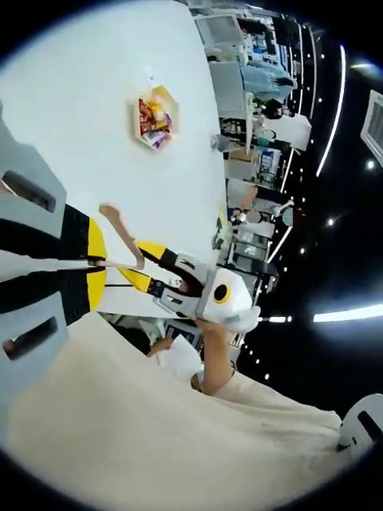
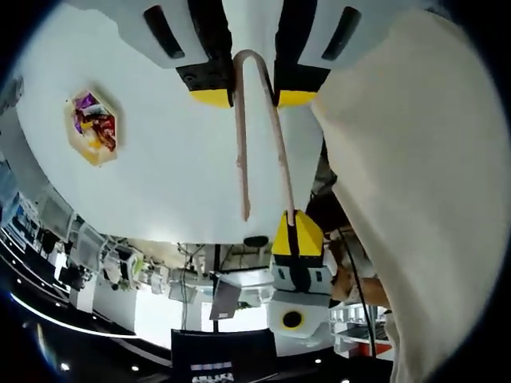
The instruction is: Place the target food into the container with the food tongs after gripping and lifting it, then release it inside without dropping or visibly crushing the food.
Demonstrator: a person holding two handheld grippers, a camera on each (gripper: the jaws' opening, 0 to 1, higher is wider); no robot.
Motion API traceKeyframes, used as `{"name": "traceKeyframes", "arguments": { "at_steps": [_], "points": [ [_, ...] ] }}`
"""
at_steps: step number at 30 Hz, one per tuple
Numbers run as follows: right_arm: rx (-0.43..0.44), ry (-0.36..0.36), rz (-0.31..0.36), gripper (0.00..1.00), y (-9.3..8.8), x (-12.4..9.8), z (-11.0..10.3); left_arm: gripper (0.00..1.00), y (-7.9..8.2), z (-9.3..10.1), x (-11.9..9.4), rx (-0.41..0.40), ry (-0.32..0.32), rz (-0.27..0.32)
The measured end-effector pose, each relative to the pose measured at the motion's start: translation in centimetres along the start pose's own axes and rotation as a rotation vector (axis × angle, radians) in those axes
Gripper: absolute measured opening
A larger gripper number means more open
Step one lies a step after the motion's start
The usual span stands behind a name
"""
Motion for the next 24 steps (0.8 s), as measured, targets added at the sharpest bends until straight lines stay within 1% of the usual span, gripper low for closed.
{"name": "traceKeyframes", "arguments": {
  "at_steps": [4,6,8,11,12,16,20,24],
  "points": [
    [-0.007,-0.008,-0.013,0.18,-0.5,0.3,0.3,0.0,-0.8,-0.4,0.5,0.011,0.012,-0.017],
    [-0.016,-0.017,-0.03,0.18,-0.9,0.7,0.7,0.0,-1.1,-0.5,0.7,0.013,0.019,-0.025],
    [-0.028,-0.02,-0.055,0.18,-1.4,1.1,0.9,0.0,-1.9,-0.9,1.2,0.028,0.028,-0.052],
    [-0.041,-0.027,-0.079,0.18,-2.0,1.6,1.2,0.0,-2.9,-1.4,1.9,0.032,0.03,-0.067],
    [-0.043,-0.031,-0.094,0.18,-2.4,1.8,1.5,0.0,-3.1,-1.6,2.1,0.032,0.031,-0.072],
    [-0.044,-0.056,-0.117,0.18,-3.2,2.2,2.2,0.0,-3.7,-2.5,2.8,0.041,0.042,-0.08],
    [-0.035,-0.074,-0.139,0.18,-4.0,2.6,2.8,0.0,-4.5,-3.3,3.8,0.053,0.048,-0.107],
    [-0.023,-0.084,-0.155,0.18,-5.1,3.1,3.4,0.01,-5.3,-3.9,4.5,0.048,0.051,-0.126]
  ]
}}
Point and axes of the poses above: the point that each gripper's makers call its tool centre point, and the gripper's own axes: x roughly forward along the fingers, z roughly to its right, y roughly out of its top, the point moved 3 cm from there along -x, roughly backward along the fingers, and after that the axes turned 8 degrees about y, right-handed, at the moved point
